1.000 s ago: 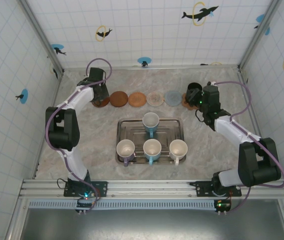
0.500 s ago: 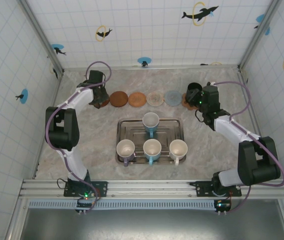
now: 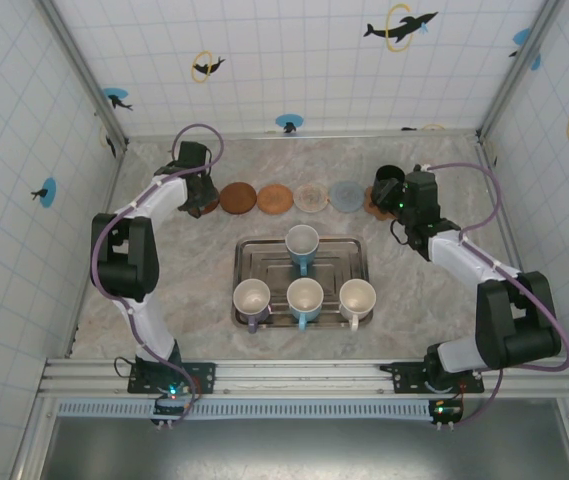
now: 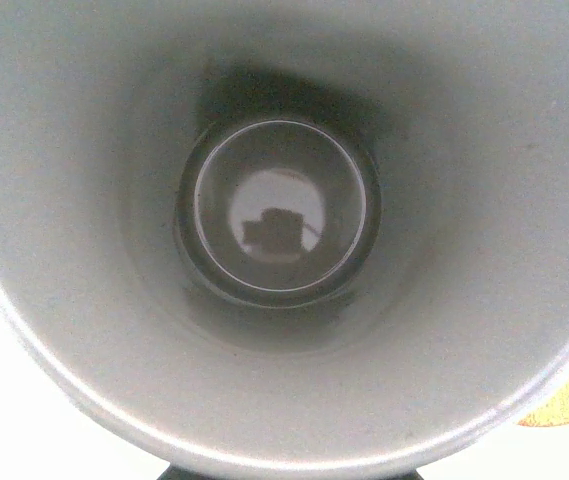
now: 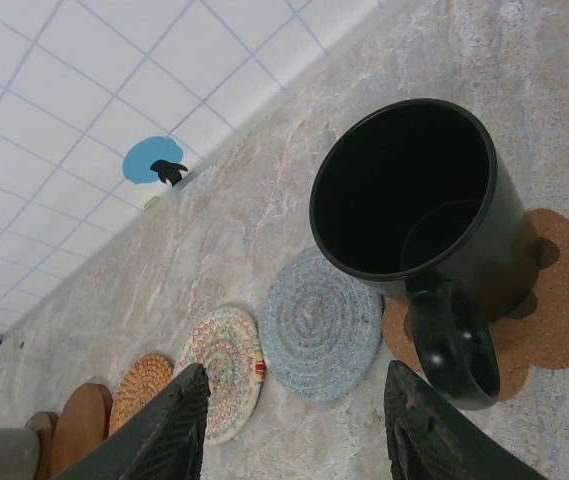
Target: Place the cup by the coaster
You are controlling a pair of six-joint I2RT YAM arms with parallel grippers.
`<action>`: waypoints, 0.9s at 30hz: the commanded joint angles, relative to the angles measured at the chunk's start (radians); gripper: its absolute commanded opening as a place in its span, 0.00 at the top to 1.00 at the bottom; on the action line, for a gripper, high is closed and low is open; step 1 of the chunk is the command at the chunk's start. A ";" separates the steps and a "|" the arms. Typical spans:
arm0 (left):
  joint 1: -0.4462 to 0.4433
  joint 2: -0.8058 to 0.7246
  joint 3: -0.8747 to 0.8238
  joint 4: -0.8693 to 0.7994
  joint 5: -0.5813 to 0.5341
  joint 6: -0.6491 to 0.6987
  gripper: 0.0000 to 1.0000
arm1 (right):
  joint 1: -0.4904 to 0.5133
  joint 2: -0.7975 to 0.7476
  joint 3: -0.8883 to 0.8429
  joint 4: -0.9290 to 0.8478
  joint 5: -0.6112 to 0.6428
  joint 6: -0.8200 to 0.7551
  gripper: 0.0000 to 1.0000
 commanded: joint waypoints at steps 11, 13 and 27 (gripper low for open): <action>0.010 0.010 0.023 0.035 -0.023 0.000 1.00 | -0.010 0.002 -0.011 0.023 -0.001 -0.002 0.50; 0.010 0.013 0.027 0.030 -0.023 0.000 1.00 | -0.010 0.002 -0.011 0.023 -0.001 -0.001 0.50; 0.010 0.008 0.033 0.018 0.008 0.003 0.84 | -0.010 0.001 -0.010 0.021 -0.002 -0.001 0.50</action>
